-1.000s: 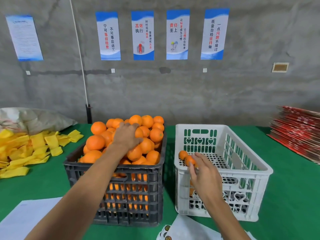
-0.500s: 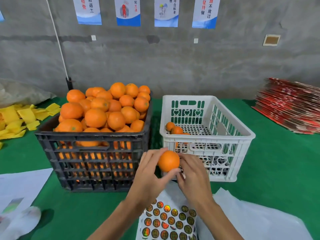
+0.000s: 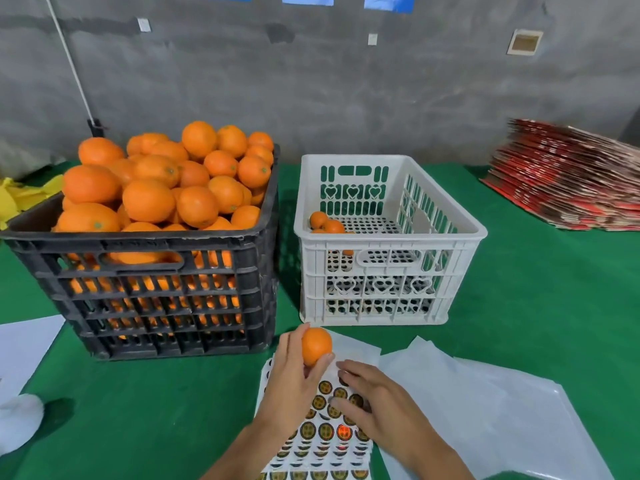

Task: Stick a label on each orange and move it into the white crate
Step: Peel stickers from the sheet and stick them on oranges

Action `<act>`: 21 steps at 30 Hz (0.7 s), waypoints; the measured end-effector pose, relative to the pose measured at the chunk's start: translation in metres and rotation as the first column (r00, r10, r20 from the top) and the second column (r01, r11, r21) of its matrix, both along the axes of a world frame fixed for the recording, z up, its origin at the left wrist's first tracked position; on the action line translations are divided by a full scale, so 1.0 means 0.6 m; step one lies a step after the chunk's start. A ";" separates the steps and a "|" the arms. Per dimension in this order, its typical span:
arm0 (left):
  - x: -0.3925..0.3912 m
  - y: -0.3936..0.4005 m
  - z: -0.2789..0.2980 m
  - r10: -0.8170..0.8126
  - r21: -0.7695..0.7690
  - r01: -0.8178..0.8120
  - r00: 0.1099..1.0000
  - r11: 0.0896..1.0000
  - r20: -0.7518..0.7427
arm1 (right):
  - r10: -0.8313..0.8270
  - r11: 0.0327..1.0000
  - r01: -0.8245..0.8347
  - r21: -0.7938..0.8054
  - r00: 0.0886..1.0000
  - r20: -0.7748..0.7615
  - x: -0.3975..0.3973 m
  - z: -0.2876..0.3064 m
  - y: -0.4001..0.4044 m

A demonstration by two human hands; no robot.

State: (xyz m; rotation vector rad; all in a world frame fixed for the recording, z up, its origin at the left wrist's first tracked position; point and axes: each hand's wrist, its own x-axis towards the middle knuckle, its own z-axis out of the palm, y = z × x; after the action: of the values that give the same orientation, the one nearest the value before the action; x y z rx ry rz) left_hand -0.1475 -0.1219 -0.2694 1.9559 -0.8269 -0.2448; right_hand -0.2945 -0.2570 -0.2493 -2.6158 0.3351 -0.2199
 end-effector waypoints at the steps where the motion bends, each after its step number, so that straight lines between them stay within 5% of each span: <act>1: -0.002 -0.001 -0.002 -0.006 0.010 0.006 1.000 1.000 0.015 | -0.003 1.000 0.003 -0.008 1.000 0.008 0.000 -0.002 -0.001; 11: -0.006 0.006 0.005 -0.025 -0.042 0.025 1.000 0.999 -0.002 | -0.138 0.979 0.111 0.171 0.977 0.161 0.015 -0.015 0.008; 16: -0.007 0.005 0.008 -0.021 -0.037 0.021 1.000 0.999 -0.004 | -0.355 0.810 0.229 0.540 0.924 0.140 0.028 -0.012 0.007; 21: -0.005 0.007 0.003 -0.027 -0.027 0.028 0.999 0.999 0.021 | -0.368 0.780 0.227 0.583 0.920 0.134 0.029 -0.005 0.004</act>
State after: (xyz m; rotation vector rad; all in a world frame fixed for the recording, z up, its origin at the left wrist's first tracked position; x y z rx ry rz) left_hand -0.1507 -0.1178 -0.2678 1.9258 -0.8671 -0.2290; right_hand -0.2771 -0.2545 -0.2523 -1.9171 0.6286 -0.4682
